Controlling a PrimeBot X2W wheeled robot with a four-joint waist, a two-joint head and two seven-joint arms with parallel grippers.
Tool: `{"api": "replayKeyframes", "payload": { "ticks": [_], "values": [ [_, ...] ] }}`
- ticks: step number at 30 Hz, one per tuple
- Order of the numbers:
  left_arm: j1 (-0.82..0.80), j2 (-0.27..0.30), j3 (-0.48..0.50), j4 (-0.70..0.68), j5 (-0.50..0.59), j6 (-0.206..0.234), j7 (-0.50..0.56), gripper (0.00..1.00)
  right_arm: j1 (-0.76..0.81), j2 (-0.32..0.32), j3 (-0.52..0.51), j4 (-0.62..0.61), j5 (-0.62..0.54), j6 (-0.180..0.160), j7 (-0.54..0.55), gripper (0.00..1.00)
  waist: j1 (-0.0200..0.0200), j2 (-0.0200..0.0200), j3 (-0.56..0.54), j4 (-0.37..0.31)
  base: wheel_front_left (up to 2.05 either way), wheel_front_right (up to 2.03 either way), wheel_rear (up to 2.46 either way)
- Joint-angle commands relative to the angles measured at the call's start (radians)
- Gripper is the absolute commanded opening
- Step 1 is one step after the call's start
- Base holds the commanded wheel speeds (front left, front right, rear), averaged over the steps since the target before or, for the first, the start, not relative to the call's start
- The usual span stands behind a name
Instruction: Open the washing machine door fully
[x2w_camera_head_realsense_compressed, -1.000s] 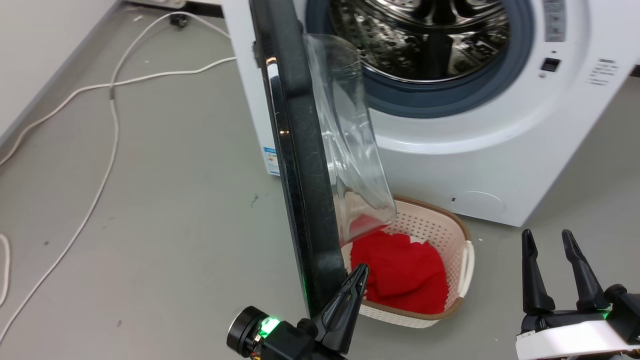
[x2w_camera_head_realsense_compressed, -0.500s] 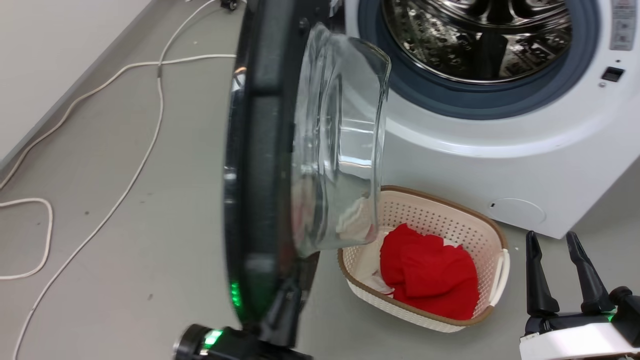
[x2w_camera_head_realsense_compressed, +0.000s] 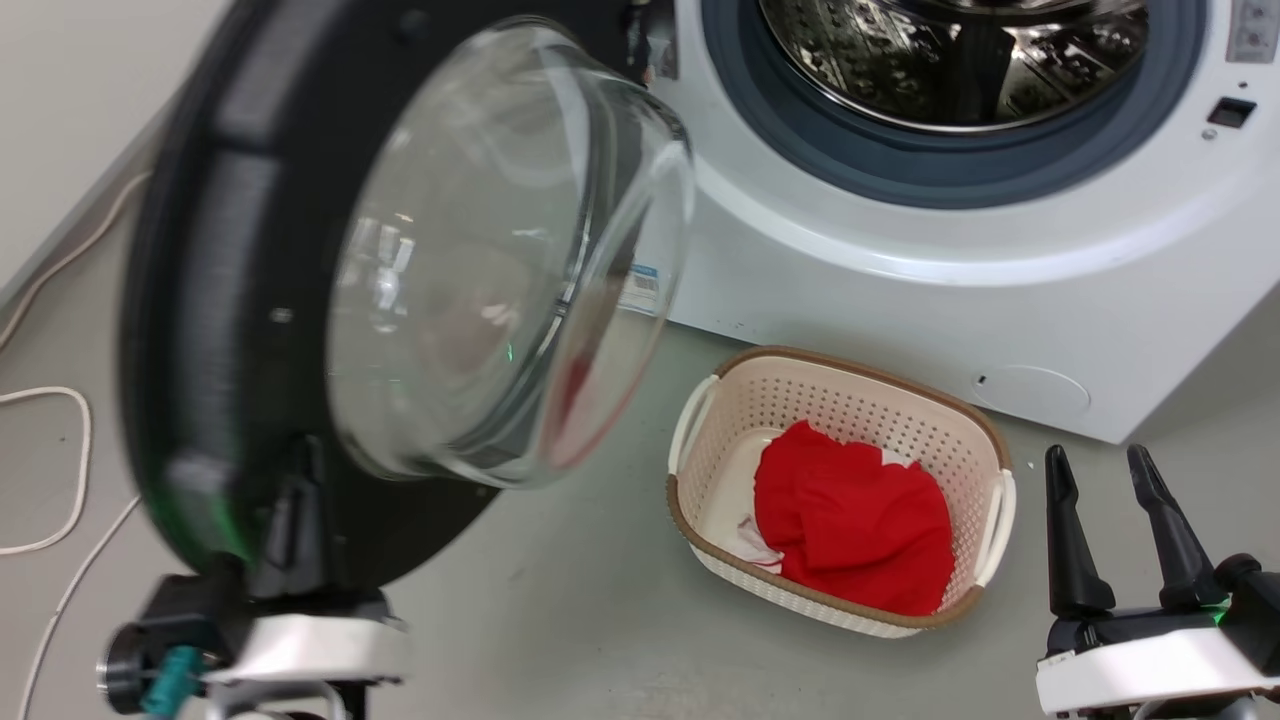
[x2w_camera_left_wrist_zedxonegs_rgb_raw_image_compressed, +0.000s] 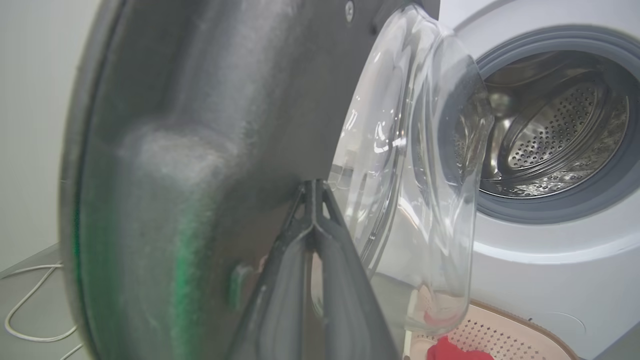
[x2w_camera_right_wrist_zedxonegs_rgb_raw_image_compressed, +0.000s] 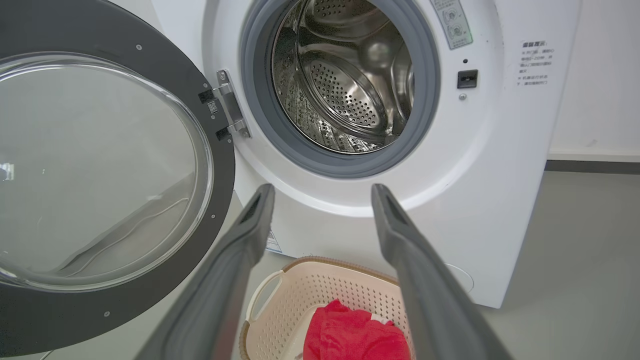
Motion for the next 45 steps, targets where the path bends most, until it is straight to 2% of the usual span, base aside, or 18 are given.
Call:
{"api": "replayKeyframes", "payload": {
  "ticks": [1, 13, 19, 24, 30, 31, 32, 33, 34, 38, 45],
  "values": [
    [-0.026, 0.007, 0.029, 0.022, -0.005, -0.004, 0.003, 0.0, -0.014, 0.002, -0.002, -0.004, -0.007, -0.001, 0.002, 1.0, 0.0, 0.0, 0.009, -0.013, 0.0, 0.0, 0.0],
    [-0.181, 0.073, 0.32, 0.239, 0.0, -0.057, 0.003, 0.0, -0.042, 0.002, 0.003, 0.002, -0.004, -0.001, 0.006, 1.0, 0.0, 0.0, 0.036, -0.087, 0.0, 0.0, 0.0],
    [-0.223, 0.087, 0.389, 0.308, 0.036, -0.099, 0.003, 0.0, -0.05, 0.002, 0.007, 0.017, -0.001, -0.001, 0.002, 1.0, 0.0, 0.0, 0.031, -0.105, 0.0, 0.0, 0.0],
    [-0.187, 0.046, 0.41, 0.281, 0.078, -0.112, 0.003, 0.0, -0.047, 0.002, 0.011, 0.032, 0.008, -0.001, -0.004, 1.0, 0.0, 0.0, 0.02, -0.118, 0.0, 0.0, 0.0],
    [-0.096, -0.011, 0.391, 0.182, 0.113, -0.117, 0.003, 0.0, -0.039, 0.002, 0.016, 0.054, 0.017, -0.001, -0.011, 1.0, 0.0, 0.0, -0.008, -0.135, 0.0, 0.0, 0.0],
    [-0.079, -0.017, 0.384, 0.161, 0.113, -0.117, 0.003, 0.11, -0.038, 0.002, 0.017, 0.056, 0.017, -0.001, -0.012, 1.0, 0.0, 0.0, -0.012, -0.138, 0.0, 0.0, 0.0],
    [-0.038, -0.025, 0.353, 0.104, 0.112, -0.11, 0.003, 1.0, -0.038, 0.002, 0.015, 0.06, 0.018, -0.001, -0.017, 1.0, 0.0, 0.0, -0.02, -0.146, 0.0, 0.0, 0.0],
    [-0.024, -0.028, 0.338, 0.088, 0.115, -0.107, 0.003, 1.0, -0.037, 0.002, 0.017, 0.063, 0.018, -0.001, -0.018, 1.0, 0.0, 0.0, -0.025, -0.15, 0.0, 0.0, 0.0],
    [0.01, -0.03, 0.273, 0.045, 0.109, -0.086, 0.003, 1.0, -0.029, 0.002, 0.02, 0.07, 0.01, -0.001, -0.021, 1.0, 0.0, 0.0, -0.042, -0.163, 0.0, 0.0, 0.0],
    [0.032, -0.03, 0.183, 0.004, 0.098, -0.061, 0.003, 1.0, -0.029, 0.002, 0.021, 0.072, 0.0, -0.001, -0.023, 1.0, 0.0, 0.0, -0.057, -0.194, 0.0, 0.0, 0.0],
    [0.029, -0.03, 0.066, -0.017, 0.119, -0.056, 0.003, 1.0, -0.025, 0.002, 0.033, 0.077, -0.009, -0.001, -0.023, 1.0, 0.0, 0.0, -0.081, -0.288, 0.0, 0.0, 0.0]
  ]
}}
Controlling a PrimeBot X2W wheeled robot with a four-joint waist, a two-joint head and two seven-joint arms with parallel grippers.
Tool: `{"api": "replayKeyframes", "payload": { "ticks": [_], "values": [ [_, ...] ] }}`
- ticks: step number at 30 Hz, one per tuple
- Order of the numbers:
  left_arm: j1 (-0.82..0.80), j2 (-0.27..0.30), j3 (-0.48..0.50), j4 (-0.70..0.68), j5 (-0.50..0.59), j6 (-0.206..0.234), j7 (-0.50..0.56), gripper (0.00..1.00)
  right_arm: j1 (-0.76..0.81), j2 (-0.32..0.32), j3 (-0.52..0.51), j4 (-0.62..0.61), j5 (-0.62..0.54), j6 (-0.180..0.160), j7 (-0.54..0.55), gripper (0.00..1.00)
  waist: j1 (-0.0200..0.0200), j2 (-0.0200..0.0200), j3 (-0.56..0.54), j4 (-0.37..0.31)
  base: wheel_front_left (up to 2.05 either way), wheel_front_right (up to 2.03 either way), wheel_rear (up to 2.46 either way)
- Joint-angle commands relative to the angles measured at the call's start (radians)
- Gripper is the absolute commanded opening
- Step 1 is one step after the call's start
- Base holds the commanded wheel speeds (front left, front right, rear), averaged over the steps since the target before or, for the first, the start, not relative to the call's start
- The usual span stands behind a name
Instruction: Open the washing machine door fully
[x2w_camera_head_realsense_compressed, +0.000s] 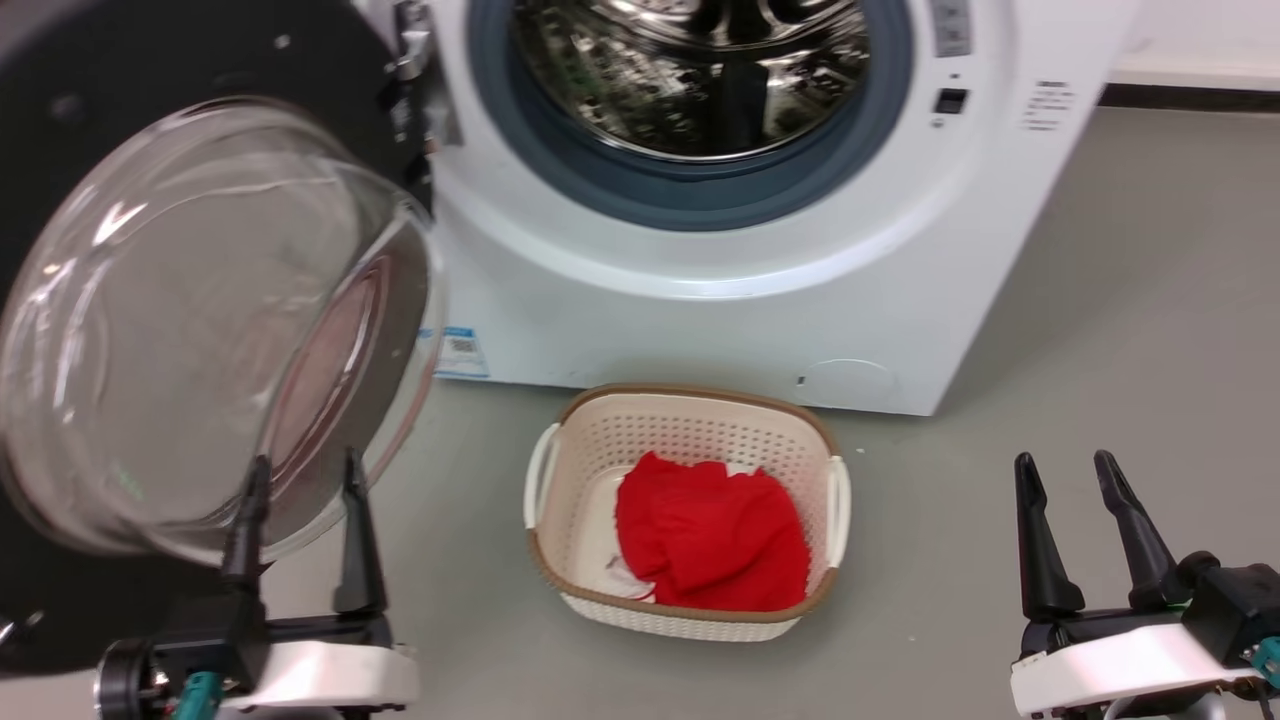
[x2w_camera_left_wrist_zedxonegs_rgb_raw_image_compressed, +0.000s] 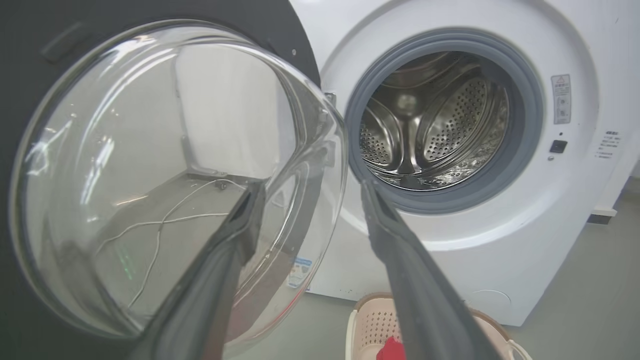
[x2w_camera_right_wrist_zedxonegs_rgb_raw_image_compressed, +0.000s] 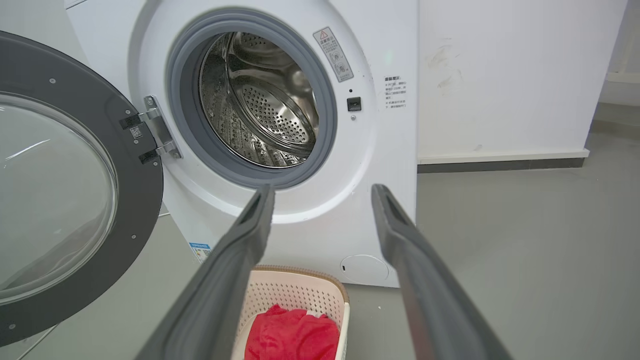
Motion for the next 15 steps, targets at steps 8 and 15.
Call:
{"api": "replayKeyframes", "payload": {
  "ticks": [8, 15],
  "values": [
    [-0.024, 0.0, -0.052, 0.02, 0.023, -0.002, 0.003, 1.0, 0.009, 0.002, 0.013, -0.002, -0.014, -0.001, 0.004, 1.0, -0.0001, 0.0, -0.026, -0.129, 0.0, 0.0, 0.0],
    [-0.021, 0.0, -0.052, 0.033, 0.029, -0.003, 0.003, 1.0, 0.013, 0.002, 0.01, -0.007, -0.006, -0.001, 0.005, 1.0, -0.0001, 0.0, -0.028, -0.143, 0.0, 0.0, 0.0]
  ]
}}
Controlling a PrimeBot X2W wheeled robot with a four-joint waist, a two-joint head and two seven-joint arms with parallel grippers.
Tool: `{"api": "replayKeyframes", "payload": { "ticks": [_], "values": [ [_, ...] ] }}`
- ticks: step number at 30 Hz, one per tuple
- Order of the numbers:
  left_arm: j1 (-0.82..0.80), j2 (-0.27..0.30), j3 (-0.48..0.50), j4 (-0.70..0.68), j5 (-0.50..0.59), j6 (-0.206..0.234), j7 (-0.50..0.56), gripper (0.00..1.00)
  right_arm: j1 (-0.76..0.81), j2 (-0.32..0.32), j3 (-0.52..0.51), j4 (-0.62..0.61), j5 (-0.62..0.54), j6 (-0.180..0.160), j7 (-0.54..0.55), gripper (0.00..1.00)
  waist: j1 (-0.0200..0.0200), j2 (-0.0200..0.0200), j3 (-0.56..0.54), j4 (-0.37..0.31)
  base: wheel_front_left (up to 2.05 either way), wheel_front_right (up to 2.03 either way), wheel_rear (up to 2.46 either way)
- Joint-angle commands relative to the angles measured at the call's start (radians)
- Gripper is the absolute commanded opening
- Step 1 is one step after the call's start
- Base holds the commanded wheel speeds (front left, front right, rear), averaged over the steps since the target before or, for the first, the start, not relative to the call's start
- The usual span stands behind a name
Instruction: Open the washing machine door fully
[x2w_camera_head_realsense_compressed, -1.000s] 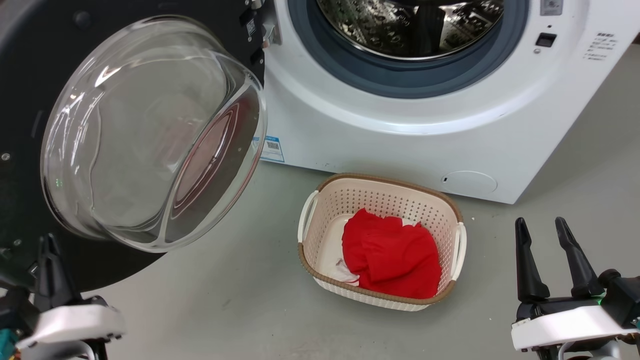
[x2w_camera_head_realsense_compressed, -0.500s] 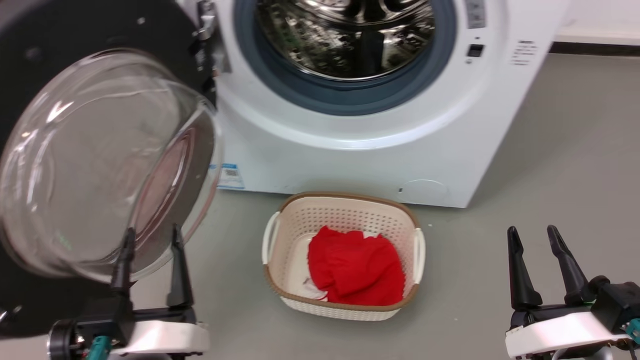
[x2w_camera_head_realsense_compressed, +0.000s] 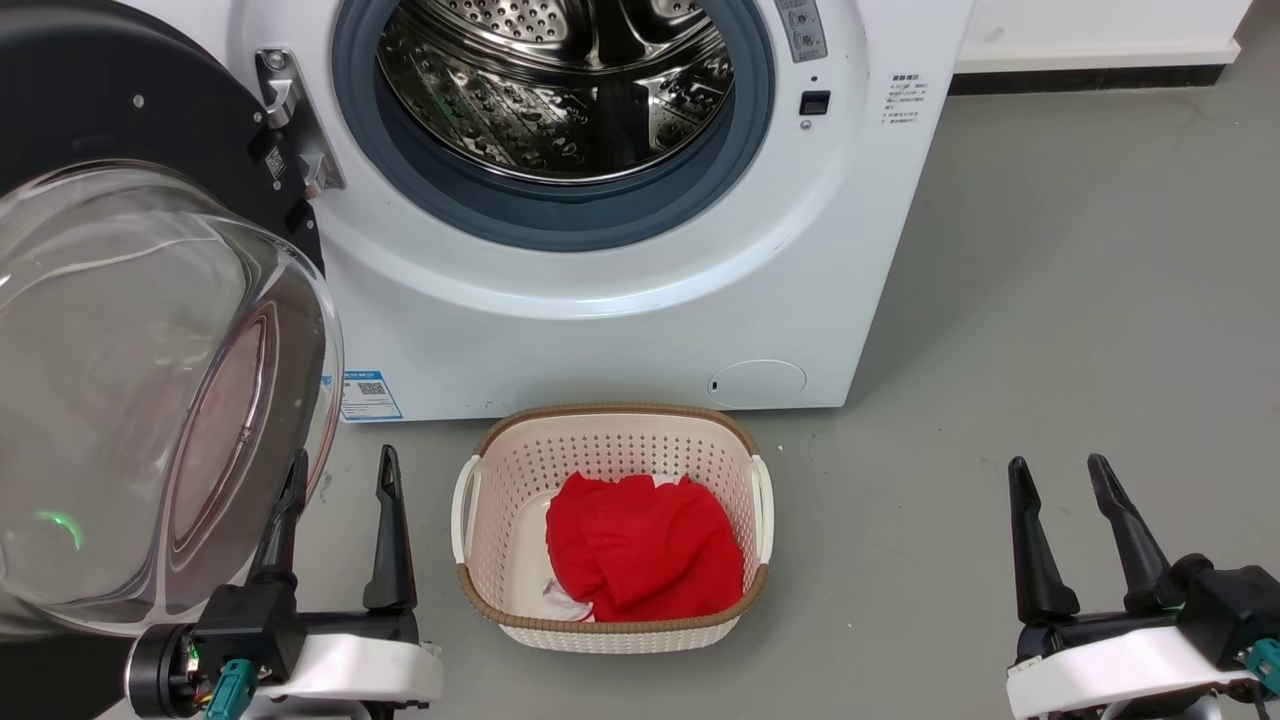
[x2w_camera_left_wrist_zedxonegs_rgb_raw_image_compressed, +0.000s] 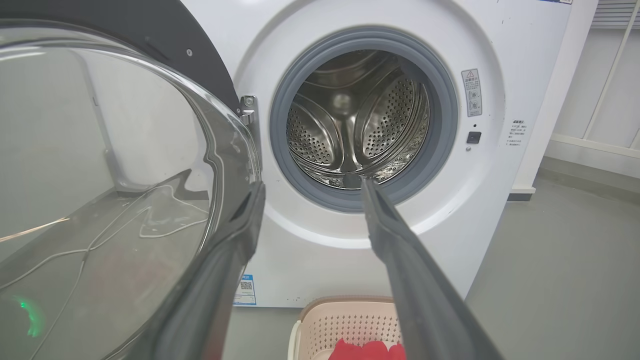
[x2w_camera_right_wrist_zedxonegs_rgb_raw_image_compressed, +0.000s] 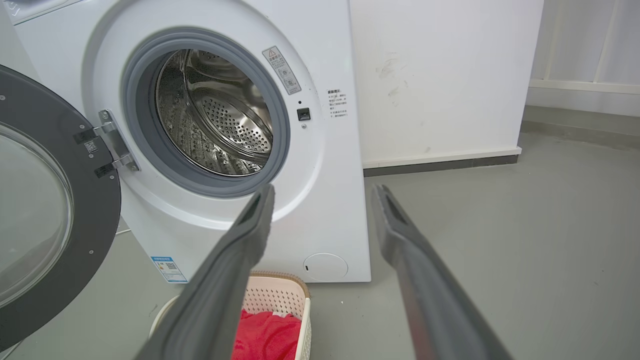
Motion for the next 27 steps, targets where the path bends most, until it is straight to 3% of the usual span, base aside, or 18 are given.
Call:
{"api": "replayKeyframes", "payload": {
  "ticks": [1, 27],
  "values": [
    [-0.001, 0.001, 0.003, 0.003, 0.008, -0.002, 0.003, 1.0, 0.005, 0.002, 0.0, -0.002, 0.0, 0.0, -0.001, 1.0, 0.0, 0.0, 0.0, 0.001, 0.0, 0.0, 0.0],
    [0.055, 0.0, 0.005, 0.022, 0.024, 0.0, 0.003, 1.0, 0.051, 0.002, -0.002, -0.018, 0.001, 0.0, 0.008, 1.0, 0.0, 0.0, -0.055, 0.018, 0.0, 0.0, 0.0]
  ]
}}
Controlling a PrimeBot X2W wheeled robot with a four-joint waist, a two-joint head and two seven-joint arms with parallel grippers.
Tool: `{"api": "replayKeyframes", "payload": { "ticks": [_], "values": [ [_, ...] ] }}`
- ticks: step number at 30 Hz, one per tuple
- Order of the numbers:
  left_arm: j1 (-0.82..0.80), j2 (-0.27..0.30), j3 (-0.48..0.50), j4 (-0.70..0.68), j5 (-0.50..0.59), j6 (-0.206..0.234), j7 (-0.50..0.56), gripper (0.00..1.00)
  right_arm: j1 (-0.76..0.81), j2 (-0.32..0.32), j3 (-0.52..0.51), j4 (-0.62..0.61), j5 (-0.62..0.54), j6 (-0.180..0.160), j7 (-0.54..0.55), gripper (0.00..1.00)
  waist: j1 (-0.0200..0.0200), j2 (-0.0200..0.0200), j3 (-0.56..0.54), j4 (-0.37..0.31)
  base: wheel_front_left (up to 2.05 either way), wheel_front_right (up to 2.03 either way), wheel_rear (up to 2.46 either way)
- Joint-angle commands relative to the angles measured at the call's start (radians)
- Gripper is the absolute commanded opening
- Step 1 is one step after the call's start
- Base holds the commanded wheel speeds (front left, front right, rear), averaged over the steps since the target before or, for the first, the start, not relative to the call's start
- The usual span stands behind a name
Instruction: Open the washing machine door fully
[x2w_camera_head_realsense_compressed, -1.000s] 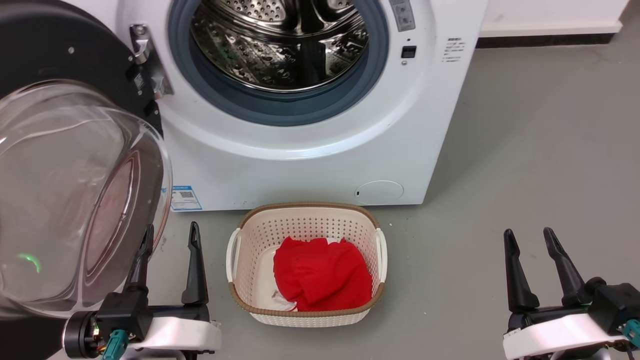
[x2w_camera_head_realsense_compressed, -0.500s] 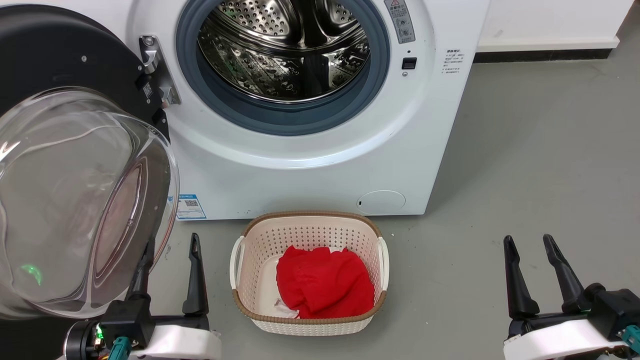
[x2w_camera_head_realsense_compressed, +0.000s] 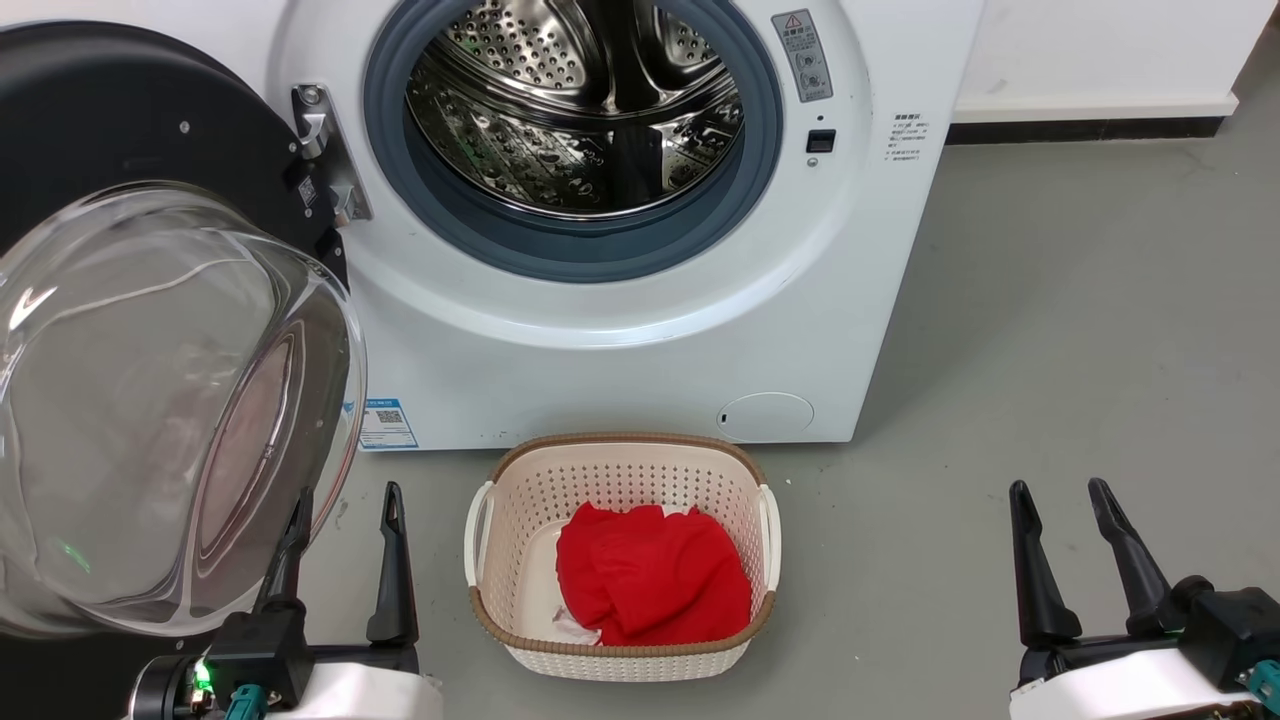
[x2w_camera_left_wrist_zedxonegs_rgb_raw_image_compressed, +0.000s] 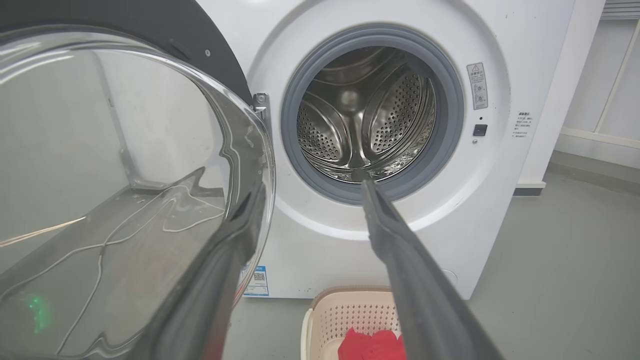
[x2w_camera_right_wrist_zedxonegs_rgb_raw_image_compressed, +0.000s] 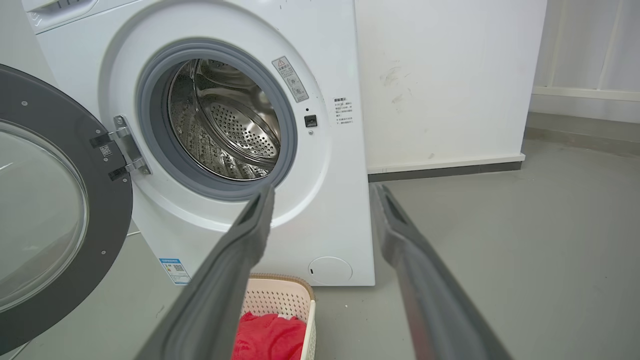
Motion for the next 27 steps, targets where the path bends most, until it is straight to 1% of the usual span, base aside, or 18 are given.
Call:
{"api": "replayKeyframes", "payload": {
  "ticks": [1, 9, 10, 12, 27],
  "values": [
    [0.011, 0.0, 0.002, 0.0, 0.004, -0.002, 0.003, 1.0, 0.012, 0.002, -0.002, -0.006, -0.001, -0.001, 0.001, 1.0, 0.0001, 0.0, 0.0, 0.001, 0.0, 0.0, 0.0],
    [0.011, 0.0, -0.001, 0.0, 0.005, -0.005, 0.003, 1.0, 0.014, 0.002, -0.002, -0.007, 0.0, -0.001, 0.001, 1.0, 0.0001, 0.0, -0.001, 0.007, 0.0, 0.0, 0.0],
    [0.001, 0.0, -0.004, 0.013, 0.002, -0.004, 0.0, 0.0, 0.002, 0.0, 0.001, 0.009, 0.003, 0.0, 0.001, 0.0, 0.0001, 0.0, -0.001, 0.007, 0.0, 0.0, 0.0],
    [0.007, -0.001, -0.004, 0.034, 0.0, -0.004, 0.001, 0.0, 0.005, 0.0, 0.002, 0.027, 0.006, 0.0, 0.002, 0.0, 0.0001, 0.0, -0.001, 0.007, 0.0, 0.0, 0.0],
    [-0.032, -0.001, 0.017, 0.076, -0.307, -0.03, 0.077, 0.0, -0.036, -0.016, 0.004, 0.069, 0.305, 0.0, 0.048, 0.0, 0.0001, 0.0, -0.001, 0.009, 0.0, 0.0, 0.0]
  ]
}}
